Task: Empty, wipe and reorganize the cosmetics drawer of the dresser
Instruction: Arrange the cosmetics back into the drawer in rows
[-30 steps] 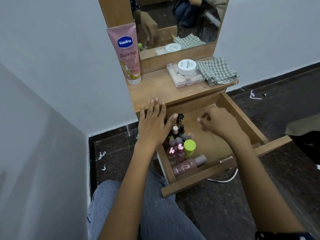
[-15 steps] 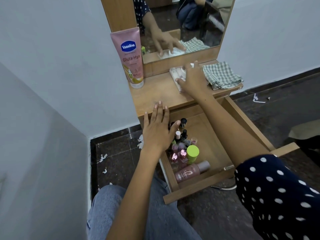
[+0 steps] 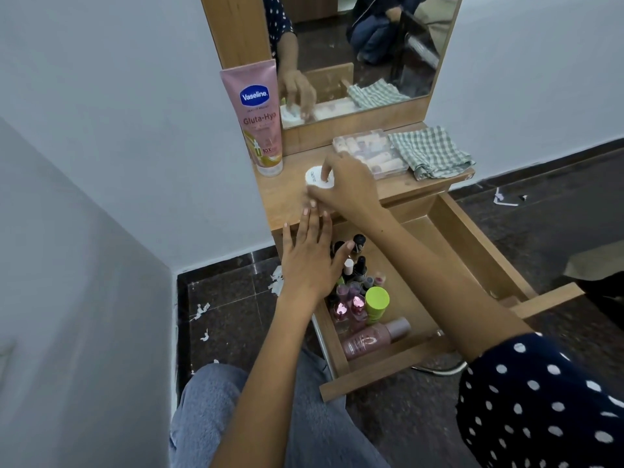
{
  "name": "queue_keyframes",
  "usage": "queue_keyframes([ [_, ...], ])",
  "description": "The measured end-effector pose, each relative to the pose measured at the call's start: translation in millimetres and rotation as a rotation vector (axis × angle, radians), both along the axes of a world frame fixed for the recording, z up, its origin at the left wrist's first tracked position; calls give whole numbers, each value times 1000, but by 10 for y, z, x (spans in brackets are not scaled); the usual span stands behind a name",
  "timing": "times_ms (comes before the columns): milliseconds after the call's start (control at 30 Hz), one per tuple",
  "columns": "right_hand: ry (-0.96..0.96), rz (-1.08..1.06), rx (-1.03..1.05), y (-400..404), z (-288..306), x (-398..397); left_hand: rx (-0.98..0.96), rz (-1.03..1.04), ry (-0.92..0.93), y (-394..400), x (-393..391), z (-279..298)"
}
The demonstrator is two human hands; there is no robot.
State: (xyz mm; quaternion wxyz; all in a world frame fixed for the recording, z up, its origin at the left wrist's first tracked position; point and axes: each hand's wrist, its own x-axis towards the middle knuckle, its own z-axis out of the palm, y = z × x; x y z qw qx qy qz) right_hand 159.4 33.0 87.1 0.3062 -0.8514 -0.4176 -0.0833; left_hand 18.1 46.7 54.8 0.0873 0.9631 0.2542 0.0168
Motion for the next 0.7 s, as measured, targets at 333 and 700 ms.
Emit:
queue_keyframes([
  [333, -22, -152, 26, -405, -56, 345, -31, -8, -26, 12, 6, -19],
  [700, 26, -361, -270, -268, 8, 375, -41, -11, -29, 13, -1, 3],
])
